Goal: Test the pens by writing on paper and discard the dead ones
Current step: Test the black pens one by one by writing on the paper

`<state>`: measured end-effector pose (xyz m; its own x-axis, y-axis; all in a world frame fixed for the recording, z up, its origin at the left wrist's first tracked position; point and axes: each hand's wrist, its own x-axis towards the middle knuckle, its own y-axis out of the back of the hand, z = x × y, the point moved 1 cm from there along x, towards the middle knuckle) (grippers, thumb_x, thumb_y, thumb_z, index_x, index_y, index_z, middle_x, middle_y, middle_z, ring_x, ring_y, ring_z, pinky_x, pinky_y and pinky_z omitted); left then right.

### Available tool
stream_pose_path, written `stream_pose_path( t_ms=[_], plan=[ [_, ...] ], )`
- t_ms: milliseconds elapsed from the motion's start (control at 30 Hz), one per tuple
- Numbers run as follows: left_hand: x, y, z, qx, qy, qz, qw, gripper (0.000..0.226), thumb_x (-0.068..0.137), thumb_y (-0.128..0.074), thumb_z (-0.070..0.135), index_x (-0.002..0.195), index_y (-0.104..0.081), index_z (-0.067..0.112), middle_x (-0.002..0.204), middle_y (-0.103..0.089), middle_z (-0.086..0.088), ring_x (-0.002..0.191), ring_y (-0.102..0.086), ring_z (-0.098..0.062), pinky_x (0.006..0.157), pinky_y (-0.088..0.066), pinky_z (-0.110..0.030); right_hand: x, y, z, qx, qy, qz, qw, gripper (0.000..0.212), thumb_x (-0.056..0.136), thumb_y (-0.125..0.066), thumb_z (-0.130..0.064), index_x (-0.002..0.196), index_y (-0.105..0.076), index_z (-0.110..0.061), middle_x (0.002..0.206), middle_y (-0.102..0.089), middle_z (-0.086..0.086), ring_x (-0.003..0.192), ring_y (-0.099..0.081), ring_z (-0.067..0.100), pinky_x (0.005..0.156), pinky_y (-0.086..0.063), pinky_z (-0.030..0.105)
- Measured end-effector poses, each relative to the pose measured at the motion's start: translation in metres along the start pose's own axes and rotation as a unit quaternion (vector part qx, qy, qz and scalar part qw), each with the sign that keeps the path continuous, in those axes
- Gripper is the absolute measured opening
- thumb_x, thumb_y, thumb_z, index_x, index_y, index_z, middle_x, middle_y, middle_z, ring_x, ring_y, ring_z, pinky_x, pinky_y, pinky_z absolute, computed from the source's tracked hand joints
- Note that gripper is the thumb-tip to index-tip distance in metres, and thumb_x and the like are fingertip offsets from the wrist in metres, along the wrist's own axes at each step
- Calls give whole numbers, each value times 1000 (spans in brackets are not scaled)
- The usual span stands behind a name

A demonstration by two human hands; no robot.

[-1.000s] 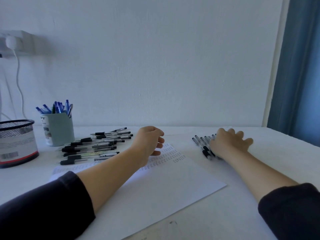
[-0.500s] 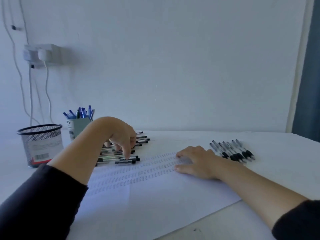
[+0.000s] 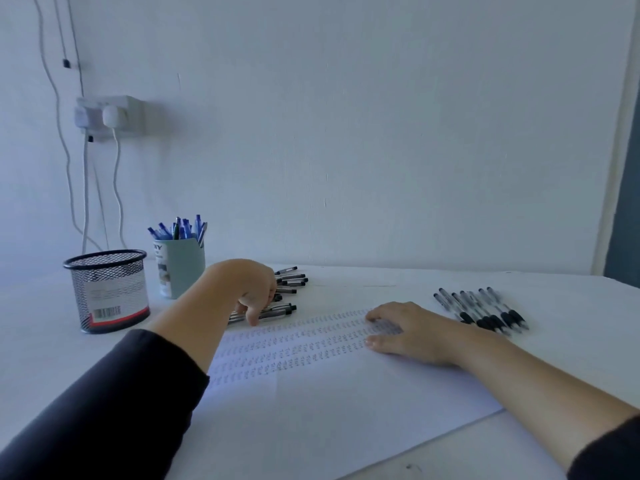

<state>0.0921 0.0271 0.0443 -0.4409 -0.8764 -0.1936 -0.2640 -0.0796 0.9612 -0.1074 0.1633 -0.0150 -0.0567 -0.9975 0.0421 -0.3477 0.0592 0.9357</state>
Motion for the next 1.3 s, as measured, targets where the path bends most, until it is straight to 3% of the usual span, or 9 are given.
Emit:
stream_pose_path(
  t_ms=[67, 133, 267, 367, 500, 700, 800, 933, 1300],
  plan=[
    [5, -2, 1, 13, -1, 8, 1000, 33, 80, -73, 11, 109, -62, 0, 106, -70, -10, 86, -66, -21, 66, -50, -24, -2, 1, -1, 5, 1, 2, 1000, 54, 93, -52, -48, 142, -39, -28, 149, -34, -7, 137, -30, 11, 110, -25, 27],
    [9, -3, 3, 5, -8, 28, 1000, 19, 78, -74, 7, 90, -61, 0, 96, -72, -11, 89, -69, -24, 81, -54, -31, -3, 1, -2, 2, 1, 5, 1000, 54, 92, -52, -48, 141, -40, -29, 149, -35, -8, 136, -33, 11, 110, -25, 26],
    [14, -3, 10, -34, -26, 100, 994, 26, 76, -55, -9, 64, -41, 9, 69, -53, -7, 67, -52, -23, 64, -44, -28, -4, 1, -2, 3, -6, 5, 1000, 54, 92, -51, -51, 141, -40, -31, 149, -36, -10, 137, -33, 13, 112, -24, 29],
    [15, -3, 13, -48, -39, 150, 987, 15, 80, -46, -6, 75, -50, 7, 75, -53, -7, 68, -48, -22, 62, -39, -29, -6, 2, -2, -14, -10, 8, 1000, 55, 93, -48, -51, 143, -37, -30, 151, -33, -11, 140, -27, 11, 115, -12, 29],
    [16, -1, 22, -115, -76, 236, 962, 22, 94, -41, 6, 112, -52, 10, 101, -56, -8, 84, -52, -22, 72, -44, -31, -6, 2, 2, -48, -16, 19, 999, 54, 97, -41, -49, 146, -30, -29, 155, -26, -11, 144, -19, 7, 117, 6, 35],
    [9, -3, 44, -281, -101, 370, 880, 21, 97, -40, 14, 117, -46, 16, 106, -43, -8, 83, -51, -27, 78, -45, -36, -5, 6, 14, -137, -71, 30, 988, 52, 97, -31, -55, 146, -29, -36, 158, -14, -12, 147, 3, 9, 114, 13, 55],
    [6, -9, 54, -241, -79, 387, 886, 28, 90, -54, 40, 106, -49, 17, 98, -47, -2, 82, -48, -21, 84, -32, -35, -5, 5, 18, -145, -92, 30, 985, 53, 94, -31, -61, 143, -31, -40, 159, -9, -10, 147, 8, 14, 112, 13, 57],
    [2, -14, 66, -151, -52, 461, 873, 48, 82, -51, 64, 80, -47, 16, 71, -45, 5, 76, -44, -17, 79, -26, -34, -3, 5, 19, -159, -103, 30, 981, 52, 93, -29, -64, 141, -33, -43, 160, -5, -7, 146, 12, 19, 111, 15, 59],
    [-4, -19, 76, -131, -76, 513, 845, 36, 70, -34, 49, 63, -40, 15, 53, -33, 6, 63, -39, -18, 70, -19, -33, -7, 8, 14, -201, -111, 17, 973, 55, 94, -25, -64, 144, -28, -41, 161, -2, -5, 146, 15, 20, 107, 19, 62]
  ],
)
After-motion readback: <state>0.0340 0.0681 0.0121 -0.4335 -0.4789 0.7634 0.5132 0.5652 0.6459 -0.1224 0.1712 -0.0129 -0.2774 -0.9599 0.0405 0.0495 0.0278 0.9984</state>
